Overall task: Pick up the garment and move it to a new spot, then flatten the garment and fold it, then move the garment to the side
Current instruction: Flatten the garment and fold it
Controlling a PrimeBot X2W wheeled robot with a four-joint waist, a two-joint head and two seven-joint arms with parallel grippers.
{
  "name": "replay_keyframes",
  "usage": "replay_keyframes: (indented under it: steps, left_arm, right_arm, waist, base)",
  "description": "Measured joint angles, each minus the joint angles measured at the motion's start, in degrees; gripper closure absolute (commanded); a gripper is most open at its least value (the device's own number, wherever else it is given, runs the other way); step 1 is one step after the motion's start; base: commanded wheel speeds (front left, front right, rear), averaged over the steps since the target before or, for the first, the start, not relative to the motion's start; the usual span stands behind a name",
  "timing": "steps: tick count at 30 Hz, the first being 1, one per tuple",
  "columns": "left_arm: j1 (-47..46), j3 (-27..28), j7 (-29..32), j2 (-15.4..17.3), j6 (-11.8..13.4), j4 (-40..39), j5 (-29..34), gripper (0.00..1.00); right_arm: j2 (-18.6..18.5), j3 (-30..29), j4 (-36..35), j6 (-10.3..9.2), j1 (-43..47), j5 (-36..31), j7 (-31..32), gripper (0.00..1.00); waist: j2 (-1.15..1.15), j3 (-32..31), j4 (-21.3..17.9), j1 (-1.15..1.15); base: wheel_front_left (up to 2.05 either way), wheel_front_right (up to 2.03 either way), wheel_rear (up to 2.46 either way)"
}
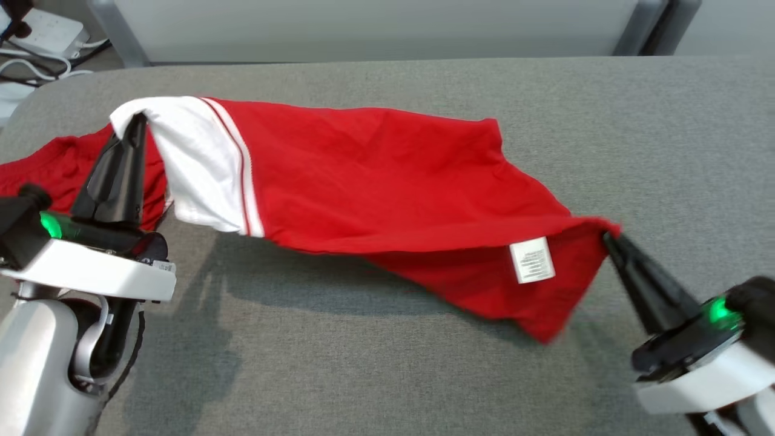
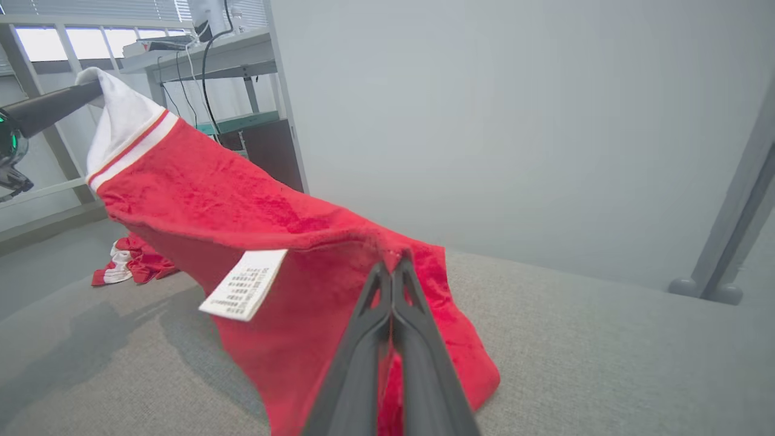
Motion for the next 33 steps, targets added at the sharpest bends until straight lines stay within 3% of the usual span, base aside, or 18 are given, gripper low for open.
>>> replay_keyframes:
  steps: [5,11,19,27,33]
  left_arm:
    - [-2.82,-1.78,7.16,3.81,-2.40,-1.51,-0.40,1.00]
    - [-8.51,-4.45,17.82,8.06,-6.53,-3.76,-7.56,1.00]
    - [-12.79,-5.11,23.34,14.25,-7.48,-6.22,-18.87,1.00]
    - [-20.19,-4.43,20.14,17.18,-7.88,-11.11,-29.22,1.00]
    - [-21.07,-3.42,16.68,16.55,-7.87,-13.77,-32.79,1.00]
  right_arm:
    - [-2.86,-6.09,-2.25,0.01,-4.48,-0.11,-0.38,1.00]
    - [-6.50,-10.71,-1.96,0.01,-11.55,-0.37,-0.25,1.00]
    - [-10.95,-19.75,0.04,0.01,-17.83,-1.01,0.30,1.00]
    - [-14.08,-20.81,0.04,0.08,-24.20,-1.60,1.76,1.00]
    - [-14.66,-21.21,-2.15,0.08,-25.41,-1.59,2.32,1.00]
  waist:
    - [0.00,-1.17,-1.45,0.00]
    - [0.00,-2.92,-2.27,0.00]
    - [0.00,-5.40,-2.27,0.00]
    - [0.00,-6.76,-1.87,0.00]
    - [0.00,-7.05,-1.69,0.00]
  base:
    - [0.00,0.00,0.00]
    - [0.00,0.00,0.00]
    - [0.00,0.00,0.00]
    - [0.00,0.00,0.00]
    - [0.00,0.00,0.00]
